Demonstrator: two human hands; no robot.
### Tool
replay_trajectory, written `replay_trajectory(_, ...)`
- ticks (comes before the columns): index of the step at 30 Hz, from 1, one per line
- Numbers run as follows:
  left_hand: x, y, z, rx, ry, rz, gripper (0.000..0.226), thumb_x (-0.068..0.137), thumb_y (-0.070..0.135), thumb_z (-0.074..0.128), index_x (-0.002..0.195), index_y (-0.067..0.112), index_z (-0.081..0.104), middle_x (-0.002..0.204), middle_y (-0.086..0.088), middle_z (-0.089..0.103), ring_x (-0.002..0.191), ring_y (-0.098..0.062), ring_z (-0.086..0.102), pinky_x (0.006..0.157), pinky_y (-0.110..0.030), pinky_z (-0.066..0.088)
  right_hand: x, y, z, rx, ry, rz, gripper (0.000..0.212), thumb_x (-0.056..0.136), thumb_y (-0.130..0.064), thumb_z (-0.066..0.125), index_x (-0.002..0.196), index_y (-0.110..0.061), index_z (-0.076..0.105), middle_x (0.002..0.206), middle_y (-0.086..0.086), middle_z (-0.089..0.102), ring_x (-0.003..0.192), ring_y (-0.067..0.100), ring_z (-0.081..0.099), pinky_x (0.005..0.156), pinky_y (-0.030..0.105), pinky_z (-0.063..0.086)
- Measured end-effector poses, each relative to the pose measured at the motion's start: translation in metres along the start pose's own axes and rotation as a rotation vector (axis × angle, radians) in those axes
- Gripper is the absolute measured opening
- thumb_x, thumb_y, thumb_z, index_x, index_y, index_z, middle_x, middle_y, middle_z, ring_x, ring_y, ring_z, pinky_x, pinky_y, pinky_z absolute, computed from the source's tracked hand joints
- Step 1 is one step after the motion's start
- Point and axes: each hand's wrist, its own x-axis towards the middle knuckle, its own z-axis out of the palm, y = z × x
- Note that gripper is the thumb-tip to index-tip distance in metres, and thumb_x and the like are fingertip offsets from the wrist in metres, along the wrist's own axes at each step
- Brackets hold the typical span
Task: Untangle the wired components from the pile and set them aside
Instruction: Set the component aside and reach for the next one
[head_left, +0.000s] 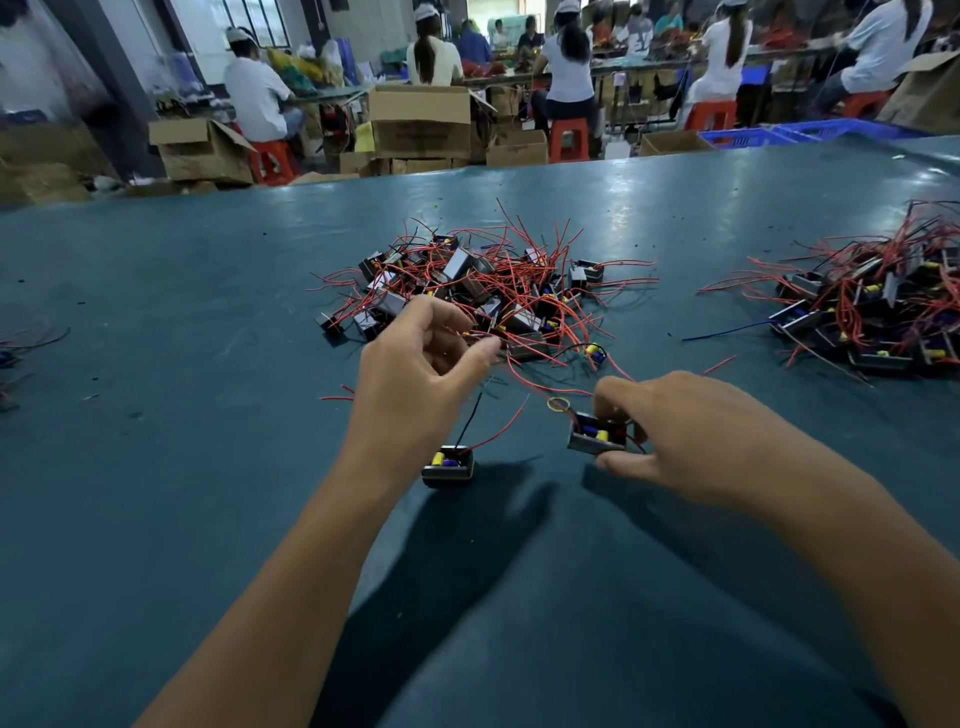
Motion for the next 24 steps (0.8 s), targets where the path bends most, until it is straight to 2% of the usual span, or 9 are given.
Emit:
replay_trajectory(2, 0.005, -0.004, -0.007, -0.017, -0.013, -0.039, 0.012, 0.089, 0.023, 0.074, 0.088, 0.020, 0.062, 0.068, 0.003, 0.064, 0.056, -0.014, 0.059, 0.046, -0.028, 0.051, 0.002, 0.004, 0.001, -0.025, -0.062, 0.033, 0.030, 0.086, -0.056, 0.059, 0.096, -0.032, 0.044, 0.101, -0.010, 0.061, 0.097, 0.019, 0.056, 0.076, 0.035, 0.048)
replay_trajectory(5, 0.009, -0.010, -0.013, 0.013, -0.028, -0.085, 0.009, 0.092, 0.015, 0.069, 0.085, 0.019, 0.064, 0.066, 0.004, 0.064, 0.055, -0.012, 0.060, 0.047, -0.028, 0.051, 0.006, 0.008, 0.003, -0.029, -0.095, 0.087, 0.028, 0.087, -0.054, 0.061, 0.094, -0.032, 0.045, 0.102, -0.010, 0.057, 0.102, 0.017, 0.054, 0.082, 0.035, 0.049)
replay_trajectory(10, 0.012, -0.011, -0.023, 0.041, -0.083, -0.098, 0.008, 0.091, 0.008, 0.067, 0.086, 0.013, 0.067, 0.070, -0.007, 0.066, 0.054, -0.013, 0.059, 0.048, -0.027, 0.050, 0.009, 0.010, 0.008, -0.029, -0.101, 0.153, 0.028, 0.087, -0.052, 0.063, 0.101, -0.030, 0.053, 0.105, -0.008, 0.056, 0.108, 0.018, 0.053, 0.086, 0.035, 0.049)
replay_trajectory(13, 0.012, -0.005, -0.024, -0.168, -0.156, -0.117, 0.006, 0.092, 0.002, 0.066, 0.087, 0.006, 0.067, 0.068, -0.008, 0.064, 0.052, -0.015, 0.055, 0.045, -0.026, 0.046, 0.009, 0.012, 0.011, -0.002, -0.114, 0.160, 0.037, 0.086, -0.054, 0.065, 0.112, -0.030, 0.054, 0.113, -0.007, 0.058, 0.113, 0.018, 0.052, 0.092, 0.037, 0.048)
replay_trajectory(15, 0.009, -0.002, -0.026, -0.271, -0.319, -0.162, 0.007, 0.092, 0.001, 0.066, 0.087, 0.005, 0.067, 0.066, -0.008, 0.063, 0.049, -0.015, 0.051, 0.043, -0.024, 0.043, 0.009, 0.013, 0.010, 0.033, -0.089, 0.157, 0.042, 0.086, -0.056, 0.065, 0.117, -0.029, 0.053, 0.116, -0.008, 0.057, 0.115, 0.017, 0.052, 0.095, 0.036, 0.047)
replay_trajectory(18, 0.003, -0.003, -0.025, -0.078, -0.632, -0.207, 0.009, 0.093, 0.014, 0.069, 0.085, 0.013, 0.070, 0.062, -0.003, 0.061, 0.049, -0.011, 0.048, 0.044, -0.020, 0.038, 0.009, 0.009, 0.009, 0.148, 0.121, 0.108, 0.032, 0.088, -0.049, 0.064, 0.110, -0.026, 0.058, 0.104, -0.010, 0.056, 0.103, 0.015, 0.054, 0.091, 0.037, 0.048)
replay_trajectory(19, 0.002, -0.004, -0.022, 0.019, -0.689, -0.207, 0.008, 0.093, 0.020, 0.070, 0.087, 0.015, 0.070, 0.061, 0.002, 0.061, 0.051, -0.010, 0.048, 0.047, -0.019, 0.038, 0.009, 0.006, 0.009, 0.195, 0.213, 0.078, 0.027, 0.089, -0.044, 0.066, 0.106, -0.024, 0.059, 0.099, -0.012, 0.055, 0.096, 0.013, 0.053, 0.088, 0.037, 0.048)
replay_trajectory(21, 0.001, -0.007, -0.014, 0.226, -0.681, -0.157, 0.012, 0.093, 0.031, 0.070, 0.095, 0.020, 0.068, 0.056, 0.011, 0.059, 0.051, -0.005, 0.047, 0.050, -0.019, 0.036, 0.009, -0.003, 0.010, 0.300, 0.335, 0.018, 0.019, 0.088, -0.032, 0.070, 0.102, -0.020, 0.063, 0.095, -0.013, 0.056, 0.087, 0.010, 0.050, 0.084, 0.036, 0.048)
replay_trajectory(24, -0.002, -0.011, 0.001, 0.474, -0.563, -0.090, 0.023, 0.092, 0.040, 0.068, 0.107, 0.025, 0.059, 0.058, 0.011, 0.058, 0.051, 0.000, 0.050, 0.051, -0.019, 0.033, 0.010, -0.016, 0.018, 0.418, 0.370, -0.014, 0.014, 0.088, -0.022, 0.072, 0.099, -0.018, 0.064, 0.094, -0.011, 0.061, 0.082, 0.011, 0.054, 0.081, 0.034, 0.048)
